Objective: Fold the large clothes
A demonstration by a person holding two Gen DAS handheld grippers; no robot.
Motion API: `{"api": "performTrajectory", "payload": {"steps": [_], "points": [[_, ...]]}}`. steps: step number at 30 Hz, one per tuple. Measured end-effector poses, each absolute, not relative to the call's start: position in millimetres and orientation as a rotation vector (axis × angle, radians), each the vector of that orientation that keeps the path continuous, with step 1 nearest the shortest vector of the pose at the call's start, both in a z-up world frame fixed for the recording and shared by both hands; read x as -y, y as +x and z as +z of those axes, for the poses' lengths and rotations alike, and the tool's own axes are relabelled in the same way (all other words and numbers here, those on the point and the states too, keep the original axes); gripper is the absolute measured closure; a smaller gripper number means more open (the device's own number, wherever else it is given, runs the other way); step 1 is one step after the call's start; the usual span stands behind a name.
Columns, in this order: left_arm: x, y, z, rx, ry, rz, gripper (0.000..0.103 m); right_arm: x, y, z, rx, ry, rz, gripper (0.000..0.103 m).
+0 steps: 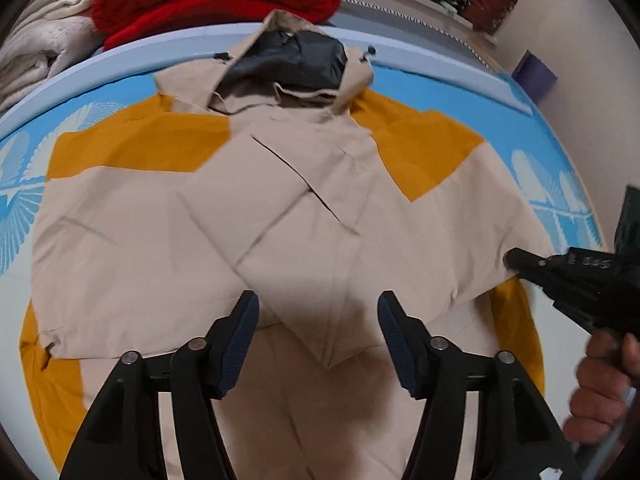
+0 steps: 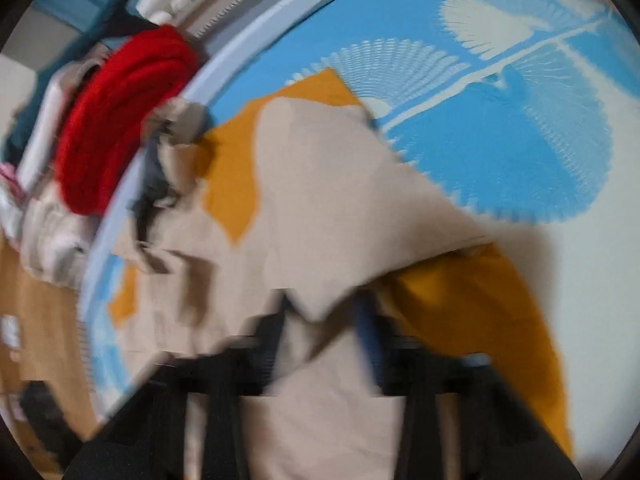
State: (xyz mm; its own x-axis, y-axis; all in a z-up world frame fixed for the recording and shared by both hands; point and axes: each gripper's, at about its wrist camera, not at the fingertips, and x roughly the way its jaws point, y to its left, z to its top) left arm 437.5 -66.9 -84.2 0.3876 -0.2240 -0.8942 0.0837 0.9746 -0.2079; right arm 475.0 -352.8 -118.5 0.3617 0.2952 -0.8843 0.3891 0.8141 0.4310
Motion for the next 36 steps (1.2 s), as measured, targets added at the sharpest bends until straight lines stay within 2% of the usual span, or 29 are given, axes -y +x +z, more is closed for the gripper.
{"api": "performTrajectory", "payload": {"steps": [6, 10, 14, 17, 24, 27, 31, 32, 33, 34, 35, 36], "points": [[75, 446, -112, -1.228, -0.096, -0.121, 0.041, 332, 471, -110, -1.184, 0.771, 0.073, 0.101], [55, 447, -129, -1.292, -0.074, 0.003, 0.039, 332, 467, -112, -1.196, 0.816, 0.077, 0.101], [-4, 444, -110, -1.232, -0.196, 0.183, 0.04, 339, 468, -116, -1.208, 0.8, 0.023, 0.101], [-41, 439, -93, -1.19, -0.344, 0.173, 0.036, 343, 467, -124, -1.237, 0.792, -0.022, 0.101], [-78, 420, -91, -1.235, -0.468, 0.185, 0.036, 324, 465, -137, -1.301, 0.741, -0.051, 0.101], [-93, 415, -89, -1.238, -0.494, 0.209, 0.042, 322, 464, -142, -1.311, 0.707, -0.09, 0.101], [-114, 413, -85, -1.229, -0.522, 0.2, 0.043, 322, 464, -148, -1.338, 0.71, -0.117, 0.097], [-118, 411, -85, -1.229, -0.524, 0.209, 0.045, 322, 464, -148, -1.348, 0.706, -0.13, 0.093], [-122, 410, -86, -1.233, -0.522, 0.22, 0.057, 321, 464, -149, -1.36, 0.694, -0.145, 0.082], [-126, 409, -88, -1.241, -0.52, 0.228, 0.079, 320, 463, -149, -1.368, 0.681, -0.162, 0.074], [-129, 409, -90, -1.249, -0.514, 0.234, 0.09, 320, 462, -149, -1.372, 0.671, -0.174, 0.057], [-132, 411, -91, -1.247, -0.512, 0.234, 0.101, 320, 460, -148, -1.373, 0.657, -0.207, 0.053]]}}
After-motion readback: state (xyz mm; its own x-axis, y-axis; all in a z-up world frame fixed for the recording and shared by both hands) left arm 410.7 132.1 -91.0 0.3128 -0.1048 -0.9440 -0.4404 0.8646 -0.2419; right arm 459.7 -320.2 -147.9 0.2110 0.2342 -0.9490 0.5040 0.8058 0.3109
